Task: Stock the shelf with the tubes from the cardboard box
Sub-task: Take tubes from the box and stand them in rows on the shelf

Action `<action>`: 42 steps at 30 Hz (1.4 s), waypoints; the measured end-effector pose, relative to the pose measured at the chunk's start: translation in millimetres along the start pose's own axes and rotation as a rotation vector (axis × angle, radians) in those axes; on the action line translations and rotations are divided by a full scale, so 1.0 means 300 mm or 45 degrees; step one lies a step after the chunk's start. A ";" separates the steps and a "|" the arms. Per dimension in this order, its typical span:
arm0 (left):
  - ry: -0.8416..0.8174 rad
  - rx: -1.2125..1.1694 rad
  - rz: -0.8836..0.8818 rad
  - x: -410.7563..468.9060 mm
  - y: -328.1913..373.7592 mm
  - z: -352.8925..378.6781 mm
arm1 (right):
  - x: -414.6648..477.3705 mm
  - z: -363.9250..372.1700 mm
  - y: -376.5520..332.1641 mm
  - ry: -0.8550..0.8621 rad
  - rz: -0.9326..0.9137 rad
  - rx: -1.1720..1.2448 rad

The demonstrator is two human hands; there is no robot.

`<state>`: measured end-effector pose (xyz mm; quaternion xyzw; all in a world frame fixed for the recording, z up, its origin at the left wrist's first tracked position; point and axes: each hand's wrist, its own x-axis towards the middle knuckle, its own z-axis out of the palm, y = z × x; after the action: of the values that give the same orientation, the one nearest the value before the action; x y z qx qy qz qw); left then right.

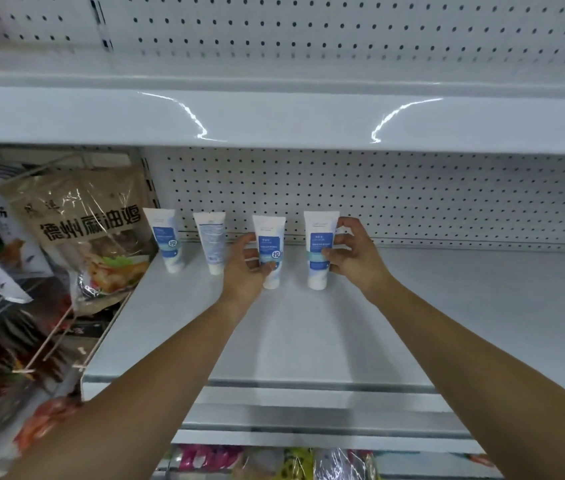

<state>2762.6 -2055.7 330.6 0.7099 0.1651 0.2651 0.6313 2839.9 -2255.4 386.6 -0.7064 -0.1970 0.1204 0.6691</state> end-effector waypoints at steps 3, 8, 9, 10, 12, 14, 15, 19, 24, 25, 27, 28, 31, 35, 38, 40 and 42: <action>0.004 0.005 -0.012 0.032 -0.016 0.010 | 0.023 -0.003 0.008 -0.011 -0.001 -0.008; 0.021 0.018 -0.003 0.064 -0.038 0.022 | 0.052 -0.009 0.024 -0.030 -0.005 -0.013; 0.029 0.016 0.000 0.068 -0.039 0.023 | 0.058 -0.011 0.029 -0.034 -0.006 -0.014; 0.039 0.017 0.001 0.073 -0.039 0.024 | 0.065 -0.012 0.034 -0.035 -0.008 -0.015; 0.049 0.020 0.006 0.080 -0.042 0.024 | 0.076 -0.015 0.041 -0.039 -0.005 -0.020; 0.049 0.034 0.012 0.085 -0.050 0.024 | 0.088 -0.020 0.043 -0.041 -0.011 -0.041; 0.046 0.041 0.015 0.086 -0.054 0.021 | 0.092 -0.021 0.039 -0.039 -0.015 -0.051; 0.014 0.073 0.016 0.084 -0.062 0.006 | 0.102 -0.020 0.026 -0.015 -0.027 -0.061; 0.023 0.150 0.064 0.066 -0.054 0.005 | 0.101 -0.030 0.023 -0.019 -0.031 -0.057; 0.026 0.160 0.068 0.064 -0.052 0.005 | 0.099 -0.032 0.021 -0.019 -0.032 -0.046; 0.028 0.167 0.064 0.061 -0.048 0.006 | 0.097 -0.036 0.017 -0.024 -0.033 -0.038; 0.030 0.168 0.062 0.059 -0.048 0.007 | 0.095 -0.039 0.014 -0.030 -0.036 -0.040; 0.030 0.178 0.068 0.050 -0.043 0.007 | 0.093 -0.046 0.006 -0.037 -0.039 -0.054; 0.018 0.182 0.050 0.045 -0.047 0.005 | 0.092 -0.050 0.002 -0.024 -0.044 -0.064; 0.018 0.185 0.043 0.046 -0.051 0.004 | 0.088 -0.047 -0.001 -0.021 -0.046 -0.065; 0.021 0.195 0.036 0.047 -0.054 0.006 | 0.086 -0.044 -0.004 -0.025 -0.049 -0.061; 0.018 0.226 0.015 0.041 -0.056 0.003 | 0.085 -0.041 -0.006 -0.029 -0.047 -0.060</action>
<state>2774.9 -2046.9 316.0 0.7622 0.1883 0.2581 0.5630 2867.7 -2255.2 391.8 -0.7168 -0.2204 0.1112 0.6522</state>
